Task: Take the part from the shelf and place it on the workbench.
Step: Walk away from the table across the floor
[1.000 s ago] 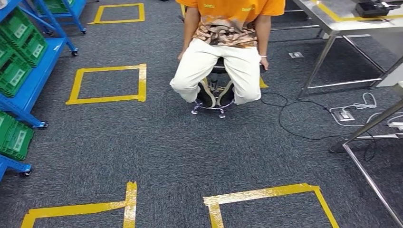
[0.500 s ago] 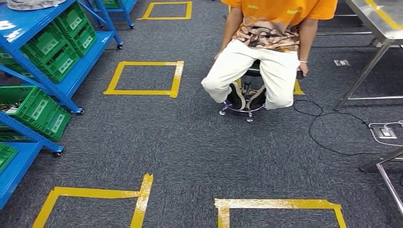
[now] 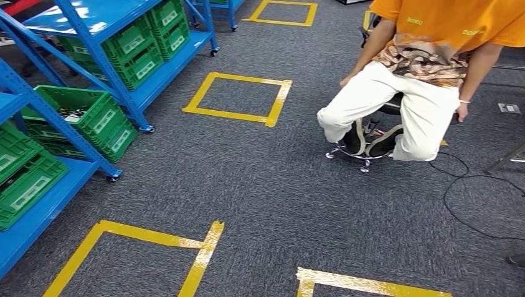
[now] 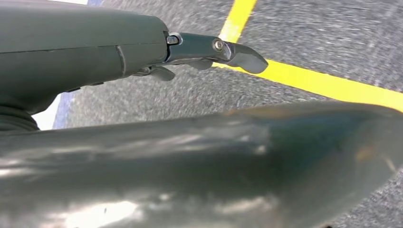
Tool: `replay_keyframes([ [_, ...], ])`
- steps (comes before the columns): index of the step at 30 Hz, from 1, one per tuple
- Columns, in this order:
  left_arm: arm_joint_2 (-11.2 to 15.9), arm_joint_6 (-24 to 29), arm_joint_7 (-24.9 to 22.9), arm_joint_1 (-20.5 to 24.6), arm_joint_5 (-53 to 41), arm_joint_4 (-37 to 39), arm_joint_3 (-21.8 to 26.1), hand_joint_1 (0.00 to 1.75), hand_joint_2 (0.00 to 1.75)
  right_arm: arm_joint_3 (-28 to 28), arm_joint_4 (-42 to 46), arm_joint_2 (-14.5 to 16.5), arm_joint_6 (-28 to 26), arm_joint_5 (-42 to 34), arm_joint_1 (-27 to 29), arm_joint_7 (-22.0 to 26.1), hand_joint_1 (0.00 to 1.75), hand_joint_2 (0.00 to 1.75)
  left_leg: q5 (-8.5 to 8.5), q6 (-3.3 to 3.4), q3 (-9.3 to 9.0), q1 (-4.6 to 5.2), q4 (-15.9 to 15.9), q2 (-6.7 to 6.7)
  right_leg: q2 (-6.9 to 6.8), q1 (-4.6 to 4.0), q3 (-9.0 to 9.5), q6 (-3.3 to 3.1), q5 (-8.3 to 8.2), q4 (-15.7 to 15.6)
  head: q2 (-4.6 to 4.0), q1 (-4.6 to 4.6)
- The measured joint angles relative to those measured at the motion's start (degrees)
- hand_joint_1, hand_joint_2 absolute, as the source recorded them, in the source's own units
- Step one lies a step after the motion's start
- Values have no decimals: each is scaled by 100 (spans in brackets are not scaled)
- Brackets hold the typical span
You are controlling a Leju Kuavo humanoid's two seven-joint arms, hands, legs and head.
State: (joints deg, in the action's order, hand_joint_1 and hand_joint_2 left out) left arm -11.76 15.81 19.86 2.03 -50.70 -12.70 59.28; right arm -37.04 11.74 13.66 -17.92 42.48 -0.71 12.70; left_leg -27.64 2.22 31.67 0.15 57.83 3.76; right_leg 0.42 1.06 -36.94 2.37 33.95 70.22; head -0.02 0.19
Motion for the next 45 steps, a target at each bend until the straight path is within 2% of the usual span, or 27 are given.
replay_keyframes([
  [2,3,-1,-16,7,-8,0,0,0,0,-1,-3,0,8,1,1,13,0,0,-36,-53,4,-7,51,153,250,37,300,-3,-377,-780,0,-1],
  [4,9,-4,-26,12,-9,0,0,0,0,-2,-7,0,13,6,0,14,0,0,-52,-122,48,-15,84,278,424,47,466,-38,-443,-1116,0,-1],
  [6,20,-12,-27,-1,-17,0,0,0,0,-5,-9,1,13,11,-3,17,0,0,-36,-188,81,-37,71,381,333,31,507,-114,-449,-1142,0,-1],
  [7,27,-15,-27,-10,-23,0,0,0,0,-8,-9,1,13,13,-1,23,0,0,-56,-218,96,-38,97,330,268,30,518,-151,-459,-1155,0,-5],
  [9,41,-8,-34,-6,-42,0,0,0,0,-13,-9,3,20,14,8,40,0,0,-275,-269,245,-29,444,34,107,34,540,-218,-464,-1181,0,-35],
  [11,45,15,-67,16,-38,0,1,0,0,-14,-9,3,37,48,30,43,0,0,-659,-308,598,-29,1207,-249,-82,12,549,-262,-442,-1182,0,-57],
  [13,51,72,-149,37,35,0,22,0,0,-13,-9,1,72,161,47,14,0,0,-809,-325,840,-40,1729,-304,-265,-3,558,-276,-421,-1182,0,-55],
  [14,58,114,-214,48,92,0,50,0,0,-5,-9,0,105,237,44,-8,0,0,-710,-322,805,-43,1672,-315,-341,-7,568,-275,-410,-1181,0,-57],
  [15,68,157,-280,63,148,0,89,0,0,5,-9,0,145,313,34,-28,0,0,-519,-309,660,-41,1391,-349,-412,-10,586,-270,-398,-1181,0,-57],
  [17,94,210,-390,115,233,0,166,0,0,32,-11,1,209,429,10,-65,0,0,-157,-249,251,6,574,-624,-537,-27,631,-243,-367,-1178,0,-58],
  [19,118,220,-432,183,289,0,231,0,0,55,-15,2,222,503,-4,-92,0,0,-57,-182,50,72,126,-862,-659,-50,656,-197,-338,-1175,0,-55],
  [21,146,230,-438,213,335,0,294,0,0,91,-15,2,224,562,-30,-110,0,0,-68,-132,53,95,71,-789,-790,-56,689,-141,-315,-1190,0,-55],
  [22,159,245,-437,208,351,0,321,0,0,115,-15,2,227,590,-45,-118,0,0,-52,-103,40,84,41,-718,-774,-50,703,-107,-286,-1181,0,-52],
  [24,179,291,-429,212,384,0,377,0,0,160,-16,2,235,628,-67,-124,0,0,-16,-34,3,43,-17,-578,-495,-34,608,-55,-94,-926,0,-27],
  [26,190,312,-422,234,409,0,421,0,0,178,-19,2,249,645,-64,-128,0,0,-4,4,2,20,-29,-431,-156,-21,261,-40,250,-220,0,2],
  [28,190,304,-420,242,416,0,445,0,0,183,-21,-2,269,645,-48,-140,0,0,-8,12,2,19,-26,-262,-65,-21,-80,-36,428,399,0,6],
  [29,188,301,-420,239,419,0,456,0,0,185,-21,-5,278,646,-41,-146,0,0,-11,11,-4,16,-22,-176,-55,-22,-132,-37,356,433,0,7],
  [31,182,301,-416,236,425,0,477,0,0,193,-22,-8,285,653,-40,-155,0,0,-27,-13,-19,1,-2,-6,19,-10,73,-41,-73,-140,0,8],
  [32,180,302,-413,240,425,0,486,0,0,198,-24,-9,287,658,-41,-160,0,0,-43,-39,-16,-2,19,70,153,4,237,-38,-257,-530,0,8],
  [33,179,303,-409,248,420,0,495,0,0,202,-26,-9,287,661,-43,-164,0,0,-60,-68,-1,-4,50,145,277,22,395,-41,-374,-857,0,4],
  [35,170,308,-404,258,402,0,511,0,0,204,-32,-11,288,664,-39,-181,0,0,-62,-134,44,-12,83,265,420,27,532,-71,-382,-1101,0,-3],
  [37,154,311,-397,245,372,0,519,0,0,203,-33,-19,297,654,-37,-190,0,0,-53,-192,70,-30,89,322,308,18,566,-133,-395,-1133,0,-3],
  [39,135,310,-385,240,353,0,522,0,0,202,-33,-27,319,640,-32,-188,0,0,-177,-244,169,-18,293,65,164,24,600,-204,-400,-1166,0,-33],
  [41,120,307,-368,264,354,0,525,0,0,202,-33,-35,339,649,-19,-196,0,0,-489,-289,482,-17,928,-248,-13,13,625,-268,-374,-1180,0,-69],
  [43,106,305,-354,273,375,0,533,0,0,203,-33,-47,346,689,-10,-225,0,0,-722,-315,824,-36,1605,-306,-191,-4,642,-301,-343,-1180,0,-74],
  [44,99,306,-350,265,390,0,541,0,0,205,-33,-52,347,716,-11,-242,0,0,-693,-317,881,-42,1709,-310,-268,-10,656,-305,-328,-1180,0,-74],
  [45,96,308,-351,255,404,0,550,0,0,207,-33,-56,347,742,-16,-256,0,0,-554,-307,825,-43,1586,-325,-336,-17,677,-305,-312,-1179,0,-75],
])
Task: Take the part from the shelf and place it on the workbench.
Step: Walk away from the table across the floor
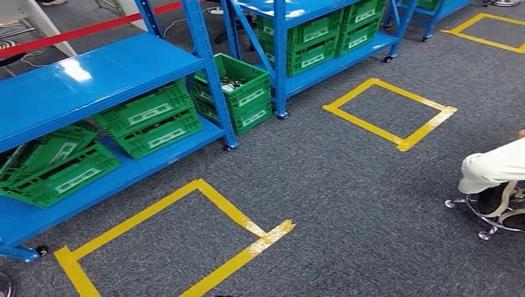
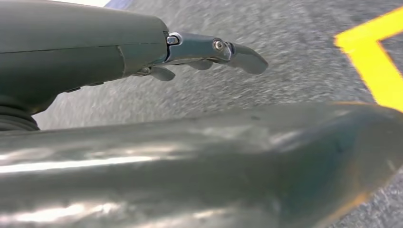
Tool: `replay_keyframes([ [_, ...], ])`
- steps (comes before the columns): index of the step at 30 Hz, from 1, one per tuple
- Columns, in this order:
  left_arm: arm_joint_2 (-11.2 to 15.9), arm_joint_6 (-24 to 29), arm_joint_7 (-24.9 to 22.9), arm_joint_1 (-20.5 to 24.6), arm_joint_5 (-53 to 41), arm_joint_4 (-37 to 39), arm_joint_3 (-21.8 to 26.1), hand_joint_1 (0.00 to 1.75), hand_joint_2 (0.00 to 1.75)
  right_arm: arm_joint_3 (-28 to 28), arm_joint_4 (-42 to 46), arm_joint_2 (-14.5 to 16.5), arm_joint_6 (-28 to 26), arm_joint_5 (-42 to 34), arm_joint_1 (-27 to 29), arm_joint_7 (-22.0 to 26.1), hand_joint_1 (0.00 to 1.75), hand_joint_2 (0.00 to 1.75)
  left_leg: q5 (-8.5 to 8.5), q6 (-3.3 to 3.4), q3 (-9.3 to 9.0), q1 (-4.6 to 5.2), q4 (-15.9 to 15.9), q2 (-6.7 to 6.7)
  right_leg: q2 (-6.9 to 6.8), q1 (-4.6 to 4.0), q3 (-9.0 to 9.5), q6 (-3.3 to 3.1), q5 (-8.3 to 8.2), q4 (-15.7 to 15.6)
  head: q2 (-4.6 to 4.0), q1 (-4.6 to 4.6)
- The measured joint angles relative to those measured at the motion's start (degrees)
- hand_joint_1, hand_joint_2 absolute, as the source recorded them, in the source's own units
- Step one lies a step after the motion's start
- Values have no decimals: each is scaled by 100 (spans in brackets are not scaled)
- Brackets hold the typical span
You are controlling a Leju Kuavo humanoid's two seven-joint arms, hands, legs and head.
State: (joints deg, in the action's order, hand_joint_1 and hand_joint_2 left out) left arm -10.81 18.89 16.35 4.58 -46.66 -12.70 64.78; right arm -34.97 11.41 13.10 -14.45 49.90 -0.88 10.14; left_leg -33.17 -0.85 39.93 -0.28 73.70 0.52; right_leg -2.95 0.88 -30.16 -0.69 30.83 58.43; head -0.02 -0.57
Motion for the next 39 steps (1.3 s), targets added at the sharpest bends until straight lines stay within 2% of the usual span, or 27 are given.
replay_keyframes([
  [1,-1,2,-3,-8,8,0,7,0,0,3,0,-1,0,19,-6,-10,0,0,217,27,-155,6,-325,-50,-67,-8,31,4,20,0,0,-1],
  [3,0,4,-20,0,10,0,15,0,0,8,-1,-1,4,36,-11,-25,0,0,529,108,-520,65,-1075,-313,-191,-32,77,36,72,0,0,-1],
  [5,-2,6,-38,27,10,0,16,0,0,10,-2,-2,8,35,-16,-33,0,0,552,168,-673,128,-1414,-485,-320,-57,101,92,115,-3,0,-1],
  [7,-5,5,-45,19,10,0,18,0,0,11,-2,-3,13,34,-42,-38,0,0,541,201,-682,131,-1477,-382,-449,-71,150,146,139,-31,0,3],
  [8,-5,6,-48,3,12,0,20,0,0,15,-1,-4,16,34,-57,-38,0,0,558,221,-705,113,-1522,-314,-403,-67,165,174,170,-18,-1,22],
  [10,-11,5,-44,-3,13,0,22,0,0,31,0,-7,26,33,-73,-40,0,0,598,266,-760,64,-1605,-183,-104,-52,21,224,368,301,-1,54],
  [11,-16,2,-39,4,13,0,22,0,0,39,0,-9,30,33,-71,-44,0,0,604,281,-767,52,-1619,-116,90,-37,-154,243,524,644,-1,76],
  [12,-24,0,-30,16,11,0,22,0,0,47,0,-13,33,33,-67,-50,0,0,604,291,-766,46,-1618,-40,200,-30,-378,256,678,1047,0,83],
  [13,-30,-3,-18,23,10,0,22,0,0,51,0,-20,37,33,-60,-58,0,0,601,295,-768,43,-1616,43,247,-25,-586,270,762,1384,0,90],
  [14,-38,-5,-4,24,8,0,22,0,0,54,0,-30,39,33,-51,-69,0,0,596,296,-775,41,-1614,126,269,-22,-727,280,737,1554,0,92],
  [15,-44,-5,12,23,6,0,22,0,0,55,0,-40,42,33,-44,-77,0,0,589,290,-784,35,-1610,209,281,-18,-770,288,605,1516,0,94],
  [16,-50,-5,24,20,2,0,22,0,0,56,0,-47,44,33,-39,-83,0,0,578,275,-797,26,-1601,294,306,-10,-701,296,371,1248,0,96],
  [18,-59,-5,34,23,-8,0,22,0,0,58,-2,-54,49,34,-36,-86,0,0,537,218,-799,14,-1553,445,543,32,-426,319,-34,505,0,99],
  [20,-65,-4,35,32,-27,0,22,0,0,60,-7,-55,54,35,-38,-89,0,0,512,146,-760,9,-1507,585,753,57,-231,295,-129,105,0,98],
  [21,-67,-3,35,28,-36,1,22,0,0,60,-9,-56,55,33,-38,-91,0,0,515,115,-739,4,-1502,647,757,48,-195,260,-100,81,0,97],
  [22,-65,-3,35,19,-46,1,22,0,0,61,-9,-56,55,33,-41,-92,0,0,520,88,-724,-7,-1503,699,695,48,-171,215,-101,68,0,94],
  [24,-66,-3,34,-1,-55,2,22,0,0,62,-9,-56,55,32,-41,-92,0,0,448,33,-671,3,-1388,508,559,53,-136,134,-108,39,0,65],
  [26,-69,-7,34,17,-61,2,22,0,0,64,-9,-56,57,34,-30,-91,0,0,168,-21,-432,13,-868,153,386,48,-98,64,-90,18,0,22],
  [27,-70,-12,36,30,-64,2,22,0,0,64,-9,-57,58,34,-19,-91,0,0,-7,-42,-247,5,-485,58,291,37,-86,41,-73,16,0,9],
  [29,-74,-26,50,32,-64,2,21,0,0,64,-9,-61,60,34,-6,-98,0,0,-179,-60,31,-11,78,15,109,19,-63,24,-42,17,0,9],
  [30,-77,-32,63,20,-62,2,21,0,0,64,-9,-63,62,36,-10,-101,0,0,-107,-55,37,-14,84,5,34,12,-47,24,-26,17,0,8],
  [32,-77,-39,96,1,-54,2,22,0,0,65,-9,-64,69,39,-23,-103,0,0,279,2,-245,4,-501,-93,-97,-6,6,32,11,16,0,7],
  [33,-73,-46,114,5,-51,2,22,0,0,67,-9,-63,74,40,-25,-103,0,0,434,56,-439,41,-893,-259,-163,-22,21,48,38,17,0,9],
  [35,-69,-72,143,31,-44,1,22,0,0,69,-10,-62,83,40,-25,-106,0,0,559,152,-675,118,-1392,-525,-292,-51,63,101,86,16,0,9],
  [36,-67,-85,150,36,-40,1,22,0,0,69,-10,-62,87,38,-29,-108,0,0,529,179,-688,147,-1442,-570,-359,-61,82,129,103,9,0,10],
  [38,-68,-97,154,17,-32,2,22,0,0,72,-9,-62,91,35,-52,-110,0,0,552,217,-690,132,-1488,-431,-445,-61,137,182,135,-11,0,12],
  [39,-69,-94,155,6,-29,1,22,0,0,73,-9,-62,92,34,-64,-107,0,0,570,242,-706,109,-1521,-362,-359,-56,128,210,190,36,0,22],
])
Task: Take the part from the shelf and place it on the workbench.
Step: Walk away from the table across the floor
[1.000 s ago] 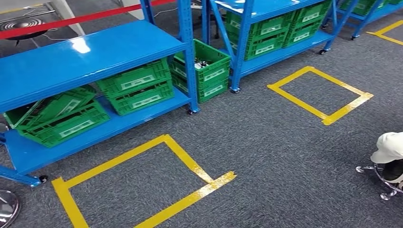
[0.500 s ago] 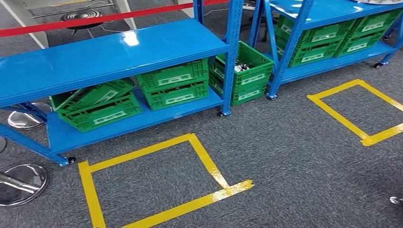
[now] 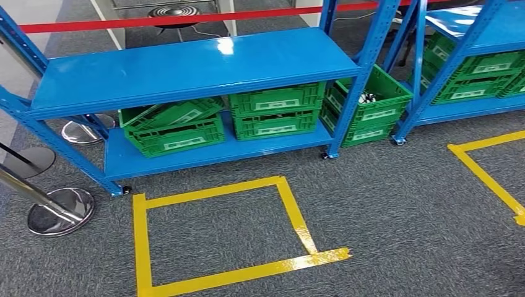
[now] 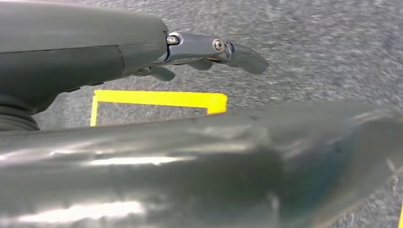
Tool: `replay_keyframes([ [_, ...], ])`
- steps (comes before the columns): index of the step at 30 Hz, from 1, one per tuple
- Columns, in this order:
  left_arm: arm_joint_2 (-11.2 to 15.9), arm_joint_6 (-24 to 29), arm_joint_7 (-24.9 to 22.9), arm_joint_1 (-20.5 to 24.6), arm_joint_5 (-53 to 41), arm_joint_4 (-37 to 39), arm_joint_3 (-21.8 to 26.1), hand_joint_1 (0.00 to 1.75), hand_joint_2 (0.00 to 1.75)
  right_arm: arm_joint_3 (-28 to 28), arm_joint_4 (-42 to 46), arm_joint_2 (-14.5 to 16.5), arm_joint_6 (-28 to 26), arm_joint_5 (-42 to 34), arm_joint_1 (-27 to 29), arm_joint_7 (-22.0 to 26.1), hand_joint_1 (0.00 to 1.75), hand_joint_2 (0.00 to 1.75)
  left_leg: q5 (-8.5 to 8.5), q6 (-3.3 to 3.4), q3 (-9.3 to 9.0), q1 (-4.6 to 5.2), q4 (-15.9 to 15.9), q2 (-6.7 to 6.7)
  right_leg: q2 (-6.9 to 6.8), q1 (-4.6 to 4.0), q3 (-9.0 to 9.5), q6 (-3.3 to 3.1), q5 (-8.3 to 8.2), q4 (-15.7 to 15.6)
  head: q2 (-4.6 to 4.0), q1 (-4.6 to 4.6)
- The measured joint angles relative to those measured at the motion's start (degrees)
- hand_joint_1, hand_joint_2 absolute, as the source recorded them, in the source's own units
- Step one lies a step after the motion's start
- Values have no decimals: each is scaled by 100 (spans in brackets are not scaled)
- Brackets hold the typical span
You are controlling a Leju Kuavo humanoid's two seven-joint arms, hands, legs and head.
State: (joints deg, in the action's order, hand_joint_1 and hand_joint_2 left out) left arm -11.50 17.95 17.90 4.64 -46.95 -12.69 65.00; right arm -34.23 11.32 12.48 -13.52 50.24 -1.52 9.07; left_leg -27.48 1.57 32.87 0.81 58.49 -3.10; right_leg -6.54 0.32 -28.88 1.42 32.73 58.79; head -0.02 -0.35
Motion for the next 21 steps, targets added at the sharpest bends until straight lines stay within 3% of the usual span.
replay_keyframes([
  [2,-9,13,5,0,0,-1,0,0,0,3,0,0,1,-1,-8,3,0,0,35,45,-32,-48,-57,135,340,20,-182,48,238,386,0,31],
  [3,-15,19,9,9,-1,-1,0,0,0,3,0,0,1,-3,-4,4,0,0,38,58,-29,-52,-60,201,504,27,-357,59,399,742,0,47],
  [5,-33,23,15,21,-2,-1,0,0,0,3,0,-4,1,-8,22,0,0,0,33,71,-29,-55,-56,355,625,36,-784,84,629,1485,0,57],
  [6,-40,23,17,22,-1,-1,0,0,0,3,0,-9,1,-18,39,1,0,0,27,73,-35,-58,-52,426,643,38,-930,96,605,1667,0,60],
  [7,-44,23,18,19,-1,-1,0,0,0,2,0,-15,0,-38,50,9,0,0,17,68,-43,-65,-45,490,647,41,-965,108,451,1602,0,62],
  [9,-48,28,19,7,-2,0,0,0,0,-6,0,-24,9,-110,42,43,0,0,-25,25,-62,-86,-7,566,654,61,-719,134,-47,871,0,68],
  [11,-52,44,19,6,-12,-1,0,0,0,-24,-2,-23,38,-181,8,74,0,0,-76,-43,-52,-77,55,604,698,73,-458,127,-286,238,0,79],
  [12,-55,57,19,9,-18,-1,0,0,0,-34,-3,-23,54,-206,-3,83,0,0,-98,-61,-41,-63,79,610,720,78,-398,103,-296,113,0,77],
  [14,-66,84,17,12,-31,0,0,0,0,-59,-4,-23,71,-238,-4,90,0,0,-95,-5,-33,-45,84,614,740,82,-371,36,-303,77,0,60],
  [17,-69,106,17,14,-39,0,0,0,0,-110,-5,-15,90,-255,8,90,0,0,-59,84,-80,-20,14,612,739,111,-331,58,-346,-22,0,49],
  [19,-84,120,17,22,-39,-1,0,0,0,-126,-5,-15,112,-258,-7,91,0,0,127,177,-331,-35,-425,596,722,114,-231,68,-405,-191,0,15],
  [21,-112,130,17,33,-40,-1,0,0,0,-132,-4,-31,141,-256,-23,99,0,0,338,284,-627,-93,-944,565,714,89,-273,69,-303,-70,0,4],
])
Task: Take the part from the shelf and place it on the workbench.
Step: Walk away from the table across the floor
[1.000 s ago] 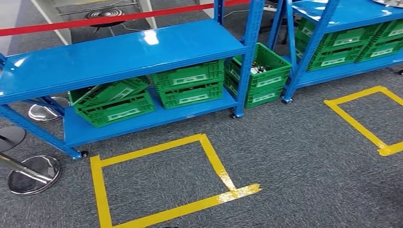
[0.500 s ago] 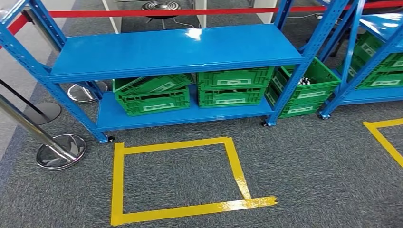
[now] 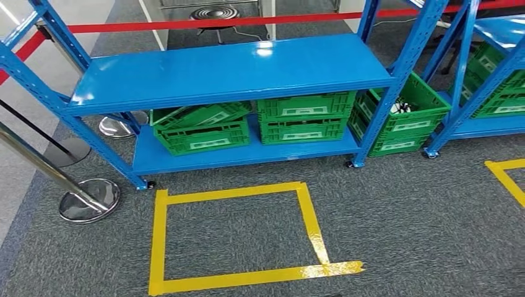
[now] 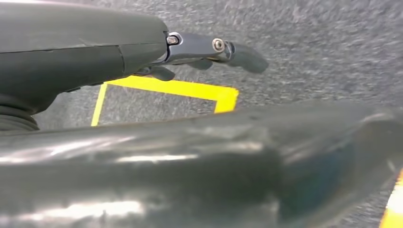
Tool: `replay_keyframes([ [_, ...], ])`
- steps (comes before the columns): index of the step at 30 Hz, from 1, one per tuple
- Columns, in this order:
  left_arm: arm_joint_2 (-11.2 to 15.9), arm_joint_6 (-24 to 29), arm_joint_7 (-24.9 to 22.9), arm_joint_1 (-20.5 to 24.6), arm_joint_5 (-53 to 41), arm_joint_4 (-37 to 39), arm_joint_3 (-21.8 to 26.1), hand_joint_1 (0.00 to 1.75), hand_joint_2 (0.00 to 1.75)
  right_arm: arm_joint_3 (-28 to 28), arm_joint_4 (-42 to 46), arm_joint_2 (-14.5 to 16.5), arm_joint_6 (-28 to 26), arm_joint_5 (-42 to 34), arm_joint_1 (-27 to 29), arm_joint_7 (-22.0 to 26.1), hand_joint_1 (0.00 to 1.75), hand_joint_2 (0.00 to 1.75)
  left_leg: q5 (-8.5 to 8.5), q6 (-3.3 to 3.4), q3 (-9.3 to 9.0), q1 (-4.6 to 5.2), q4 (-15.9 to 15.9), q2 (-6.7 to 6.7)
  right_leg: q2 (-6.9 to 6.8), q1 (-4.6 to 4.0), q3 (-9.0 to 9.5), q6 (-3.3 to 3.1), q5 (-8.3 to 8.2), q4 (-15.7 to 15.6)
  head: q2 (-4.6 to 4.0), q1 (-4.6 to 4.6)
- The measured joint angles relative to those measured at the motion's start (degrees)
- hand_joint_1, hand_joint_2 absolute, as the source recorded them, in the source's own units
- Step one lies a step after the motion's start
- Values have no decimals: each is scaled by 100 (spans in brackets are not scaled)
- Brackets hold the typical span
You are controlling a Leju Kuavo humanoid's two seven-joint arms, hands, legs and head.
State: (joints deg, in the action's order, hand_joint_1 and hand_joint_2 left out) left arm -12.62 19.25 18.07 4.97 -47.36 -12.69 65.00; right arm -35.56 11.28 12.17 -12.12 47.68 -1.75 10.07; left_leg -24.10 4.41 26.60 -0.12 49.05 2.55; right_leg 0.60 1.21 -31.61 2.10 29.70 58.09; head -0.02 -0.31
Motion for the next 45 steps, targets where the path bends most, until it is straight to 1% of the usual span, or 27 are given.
replay_keyframes([
  [2,-21,0,-9,6,-2,1,0,0,0,-3,0,-17,24,-2,-4,7,0,0,28,-52,-75,-65,-117,-27,-1,33,-306,74,281,559,0,20],
  [4,-49,-3,-18,-3,-13,2,0,0,0,-8,0,-46,45,-15,8,5,0,0,-45,-199,-62,-166,-37,-40,-12,111,-540,204,367,953,0,16],
  [5,-60,-9,-21,-11,-22,2,0,0,0,-13,0,-63,54,-23,16,4,0,0,-104,-295,-46,-232,47,-40,-20,163,-510,285,257,878,0,16],
  [7,-63,-24,-26,-19,-40,2,0,0,0,-27,-1,-88,72,-35,15,2,0,0,-286,-516,35,-376,342,-27,1,262,-250,474,-11,398,0,24],
  [8,-46,-30,-29,-14,-44,2,-1,0,0,-34,-3,-90,85,-38,10,2,0,0,-413,-626,112,-426,542,-16,34,285,-155,508,-42,243,0,58],
  [9,-31,-30,-30,-7,-46,1,-1,0,0,-43,-3,-93,92,-44,8,-1,0,0,-529,-714,190,-450,720,-8,68,294,-140,457,6,222,0,79],
  [10,-18,-29,-31,-1,-48,0,-2,0,0,-49,-3,-94,98,-47,6,-6,0,0,-615,-776,248,-450,837,-4,97,281,-173,357,107,336,0,73],
  [12,-12,-27,-30,-3,-49,-1,-2,0,0,-64,-1,-91,105,-51,6,-9,0,0,-695,-845,301,-435,924,-6,65,293,-210,156,189,452,1,19],
  [14,-15,-28,-30,-7,-53,-1,-2,0,0,-77,-2,-83,115,-48,10,-10,0,0,-820,-837,397,-419,1126,-96,16,275,-189,99,215,494,1,-53],
  [15,-18,-29,-30,-3,-57,-1,-3,0,0,-84,-2,-83,115,-46,18,-10,0,0,-957,-813,528,-403,1399,-161,-11,254,-172,86,218,484,1,-86],
  [17,-21,-30,-30,4,-71,-1,-4,0,0,-96,-2,-84,111,-46,39,-10,0,0,-1292,-737,939,-338,2219,-249,-68,190,-134,71,218,445,1,-134],
  [19,-21,-30,-31,-7,-82,-1,-4,0,0,-109,-2,-85,110,-47,40,-10,0,0,-1387,-605,1257,-231,2755,-258,-93,103,-97,51,231,420,1,-143],
  [20,-23,-30,-31,-15,-86,-1,-4,0,0,-113,-2,-85,109,-46,35,-10,0,0,-1269,-490,1292,-157,2732,-255,-94,46,-65,31,246,409,0,-146],
  [21,-25,-30,-32,-20,-90,-1,-4,0,0,-117,-2,-85,109,-46,29,-10,0,0,-1059,-341,1244,-67,2515,-251,-93,-17,-19,5,266,391,0,-149],
  [23,-1,-29,-33,-25,-98,-1,-4,0,0,-121,-11,-61,113,-46,27,-9,0,0,-583,67,1044,172,1842,-235,-98,-122,71,-44,304,323,0,-118],
  [24,8,-27,-35,-29,-102,2,-4,0,0,-125,-16,-52,113,-47,24,-9,0,0,-437,239,957,271,1558,-231,-94,-143,109,-59,316,283,0,-87],
  [25,26,-25,-40,-31,-104,3,-4,0,0,-128,-22,-36,120,-47,21,-9,0,0,-367,355,901,345,1371,-227,-91,-145,130,-65,321,247,0,-53],
  [26,31,-25,-49,-32,-108,7,-5,0,0,-131,-28,-26,123,-46,15,-9,0,0,-359,408,871,386,1279,-225,-93,-139,140,-59,318,221,1,-31],
  [27,6,-23,-57,-30,-111,11,-6,0,0,-134,-25,-35,124,-44,9,-10,0,0,-342,406,836,392,1182,-221,-88,-120,168,-48,307,175,1,-49],
  [30,-21,-25,-69,-22,-120,13,-12,0,0,-137,-23,-42,120,-37,10,-10,0,0,-253,288,631,334,856,-216,-79,-122,75,14,436,360,1,-57],
  [33,-45,-26,-72,-6,-133,14,-13,0,0,-139,-22,-72,119,-37,0,-11,0,0,-272,173,549,299,773,-217,-65,-100,-489,107,797,1295,0,-33],
  [34,-55,-26,-74,-4,-138,14,-13,0,0,-140,-22,-84,121,-37,0,-12,0,0,-296,139,534,298,776,-215,-67,-92,-646,133,810,1499,0,-33],
  [35,-65,-23,-78,-4,-144,15,-13,0,0,-140,-22,-96,122,-37,2,-14,0,0,-319,108,510,297,778,-213,-68,-88,-709,152,713,1516,0,-33],
  [37,-77,-12,-91,-5,-151,15,-14,0,0,-141,-22,-109,125,-36,9,-17,0,0,-377,52,444,296,799,-204,-69,-87,-526,163,254,957,0,-32],
  [39,-88,13,-98,3,-156,15,-16,0,0,-141,-23,-114,129,-32,2,-19,0,0,-444,-4,420,310,853,-199,-62,-95,-233,104,-23,326,0,-35],
  [42,-107,51,-98,20,-158,14,-17,0,0,-142,-24,-120,132,-26,4,-19,0,0,-483,-56,442,325,913,-200,-56,-106,-85,-66,-23,98,0,-48],
  [45,-106,64,-98,16,-158,13,-18,0,0,-144,-24,-115,135,-20,3,-19,0,0,-657,-163,521,319,1138,-195,-75,-32,-49,-161,-42,50,1,-91],
])
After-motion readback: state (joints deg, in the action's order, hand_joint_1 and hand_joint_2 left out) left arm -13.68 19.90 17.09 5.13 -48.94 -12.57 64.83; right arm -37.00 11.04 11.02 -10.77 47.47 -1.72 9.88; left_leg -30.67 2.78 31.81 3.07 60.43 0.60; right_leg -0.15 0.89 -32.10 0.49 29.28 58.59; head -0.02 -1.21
